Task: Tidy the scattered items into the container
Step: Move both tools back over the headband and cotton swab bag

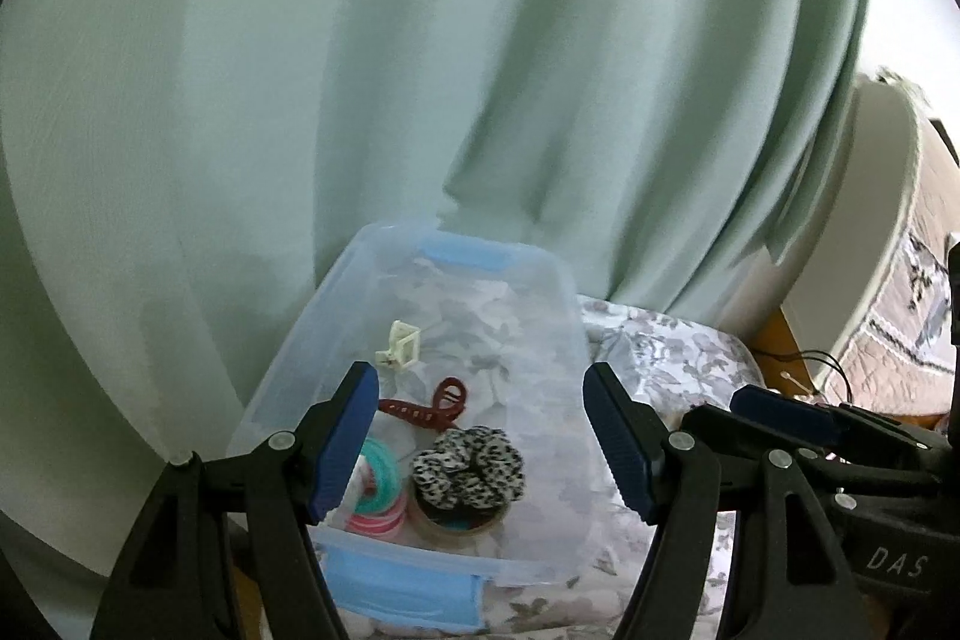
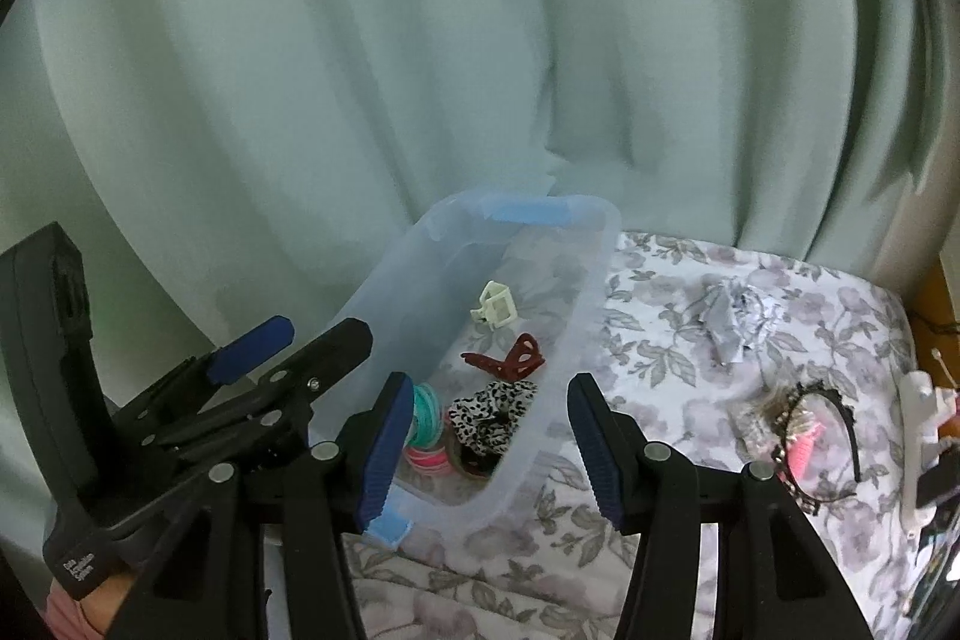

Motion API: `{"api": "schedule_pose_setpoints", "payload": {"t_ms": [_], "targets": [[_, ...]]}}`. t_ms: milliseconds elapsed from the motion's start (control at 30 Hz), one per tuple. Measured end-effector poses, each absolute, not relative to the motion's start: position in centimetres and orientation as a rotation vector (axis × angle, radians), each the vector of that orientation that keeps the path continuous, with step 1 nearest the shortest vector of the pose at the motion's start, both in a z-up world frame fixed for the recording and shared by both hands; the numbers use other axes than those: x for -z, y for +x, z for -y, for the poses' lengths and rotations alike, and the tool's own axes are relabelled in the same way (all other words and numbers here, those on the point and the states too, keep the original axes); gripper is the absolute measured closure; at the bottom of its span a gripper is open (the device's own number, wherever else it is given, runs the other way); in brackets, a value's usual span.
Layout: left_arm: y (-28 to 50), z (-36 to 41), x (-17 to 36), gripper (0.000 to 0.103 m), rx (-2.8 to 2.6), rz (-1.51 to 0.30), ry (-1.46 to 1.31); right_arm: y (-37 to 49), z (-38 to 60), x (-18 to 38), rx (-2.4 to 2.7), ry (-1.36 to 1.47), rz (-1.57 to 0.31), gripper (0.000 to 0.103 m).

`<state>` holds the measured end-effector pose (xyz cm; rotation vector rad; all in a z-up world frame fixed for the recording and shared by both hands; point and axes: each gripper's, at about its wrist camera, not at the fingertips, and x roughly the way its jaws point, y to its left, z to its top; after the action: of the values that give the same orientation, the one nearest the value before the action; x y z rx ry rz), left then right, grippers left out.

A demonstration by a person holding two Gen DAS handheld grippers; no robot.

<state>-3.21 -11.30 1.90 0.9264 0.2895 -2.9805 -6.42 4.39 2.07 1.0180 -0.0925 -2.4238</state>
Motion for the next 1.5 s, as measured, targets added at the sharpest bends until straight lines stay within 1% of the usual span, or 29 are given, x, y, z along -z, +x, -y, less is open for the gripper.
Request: {"api": "schedule_pose_setpoints", "payload": {"t_ms": [167,367,667,867,1133,1500], "targets": [[-2.9,8.2,-2.5,0.031,3.027,-0.231,0.944,-5.3,-7.5,-2.4,2.465,0.992,0.162,0.044],[-2.9,4.8,-2.3,0.031,3.07,-0.237,0.973,-4.3,-11.7,-2.2,2.508,0.982,0.27,0.044],[-3.7,-0.3,-0.4,0.031,3.075,-0.202,1.093,-3.3,-17.2,-0.8,2.566,1.013,0.384,0.043],[-4.8,-2.4,2.2,0.031,2.996,-0.141,1.232,-3.3,-20.7,0.8,2.604,1.059,0.463,0.043],[-5.7,-4.1,4.7,0.031,3.02,-0.157,1.337,-3.9,-25.0,3.7,2.65,1.163,0.573,0.043],[-8.1,-5.6,8.4,0.031,2.979,-0.149,1.497,-5.8,-26.2,7.4,2.615,1.308,0.584,0.043]]}}
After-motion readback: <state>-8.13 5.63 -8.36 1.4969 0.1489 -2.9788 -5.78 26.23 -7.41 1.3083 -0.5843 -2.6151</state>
